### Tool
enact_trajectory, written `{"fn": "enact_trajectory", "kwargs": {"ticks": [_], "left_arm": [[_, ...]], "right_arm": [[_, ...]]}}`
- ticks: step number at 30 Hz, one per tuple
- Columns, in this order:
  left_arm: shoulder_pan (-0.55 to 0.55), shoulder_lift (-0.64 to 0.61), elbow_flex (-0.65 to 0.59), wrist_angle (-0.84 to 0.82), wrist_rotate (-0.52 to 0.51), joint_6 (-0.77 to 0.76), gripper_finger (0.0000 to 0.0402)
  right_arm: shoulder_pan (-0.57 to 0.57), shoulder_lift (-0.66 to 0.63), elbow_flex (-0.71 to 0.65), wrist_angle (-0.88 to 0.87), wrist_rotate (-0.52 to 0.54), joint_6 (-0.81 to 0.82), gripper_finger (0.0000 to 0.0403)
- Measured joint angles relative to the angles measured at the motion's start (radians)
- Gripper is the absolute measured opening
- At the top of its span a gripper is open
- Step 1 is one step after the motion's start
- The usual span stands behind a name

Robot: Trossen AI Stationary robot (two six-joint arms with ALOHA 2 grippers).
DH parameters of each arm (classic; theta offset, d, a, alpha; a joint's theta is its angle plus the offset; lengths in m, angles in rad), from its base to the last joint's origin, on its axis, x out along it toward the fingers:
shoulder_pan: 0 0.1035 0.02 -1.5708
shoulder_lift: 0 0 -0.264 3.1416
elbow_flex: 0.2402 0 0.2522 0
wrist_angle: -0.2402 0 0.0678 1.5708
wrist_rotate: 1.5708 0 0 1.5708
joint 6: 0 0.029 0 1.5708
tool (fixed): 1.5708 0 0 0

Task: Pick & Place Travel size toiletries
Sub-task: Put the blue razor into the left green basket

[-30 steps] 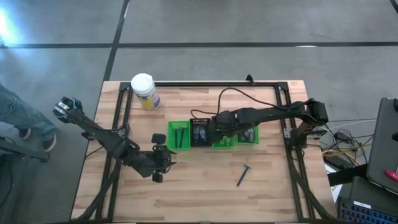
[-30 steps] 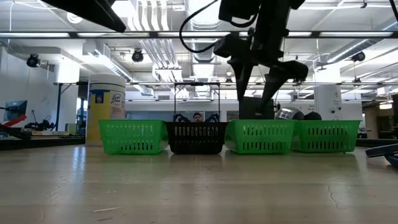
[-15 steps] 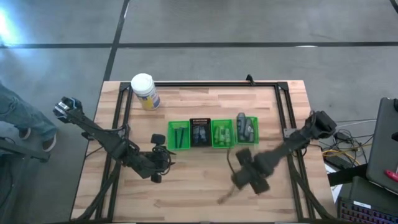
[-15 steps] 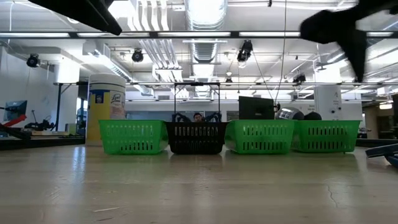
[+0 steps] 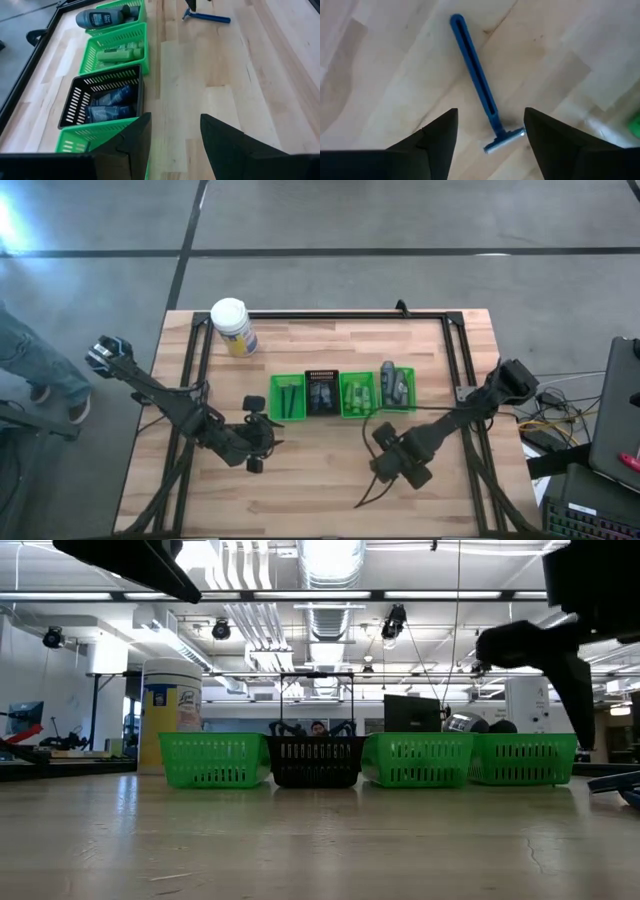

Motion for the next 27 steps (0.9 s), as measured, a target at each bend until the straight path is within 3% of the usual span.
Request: {"fn": "enact_trajectory", "kwargs": {"ticks": [13,20,27], "left_arm": [[0.000,0.000,0.000,0.001,0.000,0.014,0.0174],[0.001,0.000,0.000,0.001,0.000,0.030,0.0174],[0.001,0.000,0.002,0.002,0.000,0.027,0.0174]], "right_arm": [[0.011,-0.004,-0.166,0.221,0.003,-0.012,0.0198],[0.010,0.000,-0.199,0.262,-0.027,-0.004,0.0121],[0.008,0.032,-0.146,0.217,-0.035,0.187,0.0031]]}}
